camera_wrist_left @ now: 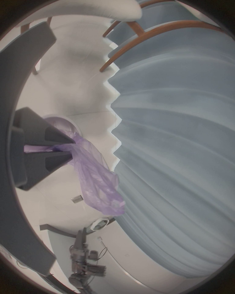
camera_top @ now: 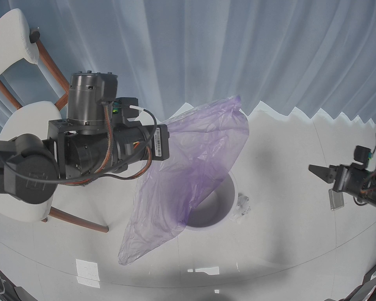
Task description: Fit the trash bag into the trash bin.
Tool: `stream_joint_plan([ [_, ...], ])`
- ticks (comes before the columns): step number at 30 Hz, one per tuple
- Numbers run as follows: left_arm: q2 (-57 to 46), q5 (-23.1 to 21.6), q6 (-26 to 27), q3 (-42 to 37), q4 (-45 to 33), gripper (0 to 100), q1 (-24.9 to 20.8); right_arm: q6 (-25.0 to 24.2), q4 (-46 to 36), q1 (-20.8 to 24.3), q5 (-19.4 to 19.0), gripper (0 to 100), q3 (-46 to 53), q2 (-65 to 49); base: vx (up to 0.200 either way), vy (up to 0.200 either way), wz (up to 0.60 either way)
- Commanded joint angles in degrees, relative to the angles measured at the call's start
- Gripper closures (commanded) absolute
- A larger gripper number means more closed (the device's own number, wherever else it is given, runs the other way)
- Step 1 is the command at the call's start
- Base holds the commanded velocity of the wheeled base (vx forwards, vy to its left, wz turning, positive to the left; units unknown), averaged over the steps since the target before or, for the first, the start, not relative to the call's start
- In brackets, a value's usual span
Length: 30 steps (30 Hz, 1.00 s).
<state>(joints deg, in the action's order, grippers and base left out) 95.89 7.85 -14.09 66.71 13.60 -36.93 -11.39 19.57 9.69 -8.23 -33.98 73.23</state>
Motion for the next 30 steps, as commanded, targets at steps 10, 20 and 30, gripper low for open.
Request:
stream_joint_plan([
  [10,-5.89,6.04,10.66,-2.63,-6.49,100,-2.19,-1.89,21.30,9.91,0.49,100,-28.87,47.80,0.000,0.000,0.00],
  [20,-5.54,5.95,10.66,-6.06,-2.88,100,-3.33,-1.45,23.94,12.54,1.64,100,-46.18,55.88,0.000,0.000,0.00],
  [30,-5.28,5.77,10.66,-6.06,-2.44,100,-3.33,-0.83,32.11,15.18,-4.34,100,-47.85,58.61,0.000,0.000,0.00],
])
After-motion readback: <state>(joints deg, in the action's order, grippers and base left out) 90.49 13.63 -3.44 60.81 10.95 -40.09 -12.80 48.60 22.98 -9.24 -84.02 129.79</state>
